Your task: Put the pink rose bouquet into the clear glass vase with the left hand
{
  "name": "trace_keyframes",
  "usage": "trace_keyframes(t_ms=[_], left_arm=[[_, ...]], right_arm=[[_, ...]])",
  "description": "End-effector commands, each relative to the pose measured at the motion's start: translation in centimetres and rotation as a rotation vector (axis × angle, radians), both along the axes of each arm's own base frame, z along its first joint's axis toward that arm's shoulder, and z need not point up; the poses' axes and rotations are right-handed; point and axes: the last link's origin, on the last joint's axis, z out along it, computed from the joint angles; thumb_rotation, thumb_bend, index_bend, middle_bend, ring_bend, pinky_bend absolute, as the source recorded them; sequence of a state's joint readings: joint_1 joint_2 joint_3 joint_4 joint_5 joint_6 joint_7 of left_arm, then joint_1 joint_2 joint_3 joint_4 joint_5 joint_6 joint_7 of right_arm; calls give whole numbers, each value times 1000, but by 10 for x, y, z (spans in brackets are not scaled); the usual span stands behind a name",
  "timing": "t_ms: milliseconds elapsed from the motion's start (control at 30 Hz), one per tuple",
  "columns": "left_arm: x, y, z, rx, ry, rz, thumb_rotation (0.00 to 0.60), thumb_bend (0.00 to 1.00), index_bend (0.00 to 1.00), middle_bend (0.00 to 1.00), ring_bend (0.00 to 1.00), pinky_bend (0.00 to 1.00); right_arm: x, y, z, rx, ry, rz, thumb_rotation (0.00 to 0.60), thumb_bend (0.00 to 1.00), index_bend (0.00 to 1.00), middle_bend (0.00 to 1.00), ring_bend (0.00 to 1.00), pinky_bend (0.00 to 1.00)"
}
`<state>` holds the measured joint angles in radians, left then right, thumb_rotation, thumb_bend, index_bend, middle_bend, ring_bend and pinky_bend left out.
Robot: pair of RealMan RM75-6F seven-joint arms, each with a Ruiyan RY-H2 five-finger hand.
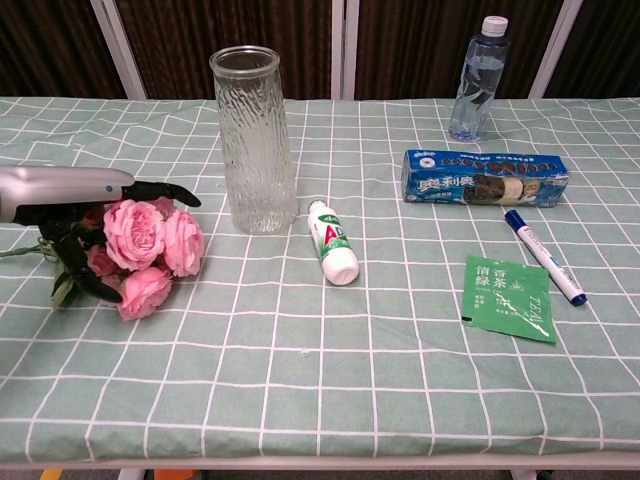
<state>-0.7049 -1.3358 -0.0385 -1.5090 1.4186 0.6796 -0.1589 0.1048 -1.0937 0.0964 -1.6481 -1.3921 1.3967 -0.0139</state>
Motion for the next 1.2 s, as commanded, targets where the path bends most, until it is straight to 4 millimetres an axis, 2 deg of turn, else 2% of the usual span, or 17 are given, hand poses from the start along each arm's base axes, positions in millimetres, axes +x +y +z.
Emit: trace_keyframes(t_ms=[33,100,233,333,433,667,1033,1200], left_arm=[[0,2,-2,6,3,-3,600,0,2,45,71,101],[0,3,-3,22,1,-9,600,0,31,121,152,158],[-1,4,-6,52,-6,-17,600,0,203,304,338,245],[-1,5,-6,64,-8,-25,600,4,310,412,446,257],[-1,6,-5,80,-13,-33,600,27,371,472,510,266],[-1,7,1,128,-39,-44,600,90,490,584,591,305],[-4,5,8,177,-78,-54,600,196,588,675,687,347],[0,14,32,290,-120,-92,600,224,604,691,705,350]], right_arm=[[-2,0,0,1,-1,-5,600,214,0,0,0,0],[-3,1,0,4,-1,-9,600,214,0,0,0,0],[-4,0,0,7,0,-14,600,214,0,0,0,0],[-5,1,1,4,1,-17,600,214,0,0,0,0],[-6,2,2,1,3,-23,600,214,0,0,0,0],[-9,3,5,-3,4,-36,600,214,0,0,0,0],[-12,4,5,1,5,-49,600,214,0,0,0,0],[-12,4,6,0,6,-52,600,214,0,0,0,0]])
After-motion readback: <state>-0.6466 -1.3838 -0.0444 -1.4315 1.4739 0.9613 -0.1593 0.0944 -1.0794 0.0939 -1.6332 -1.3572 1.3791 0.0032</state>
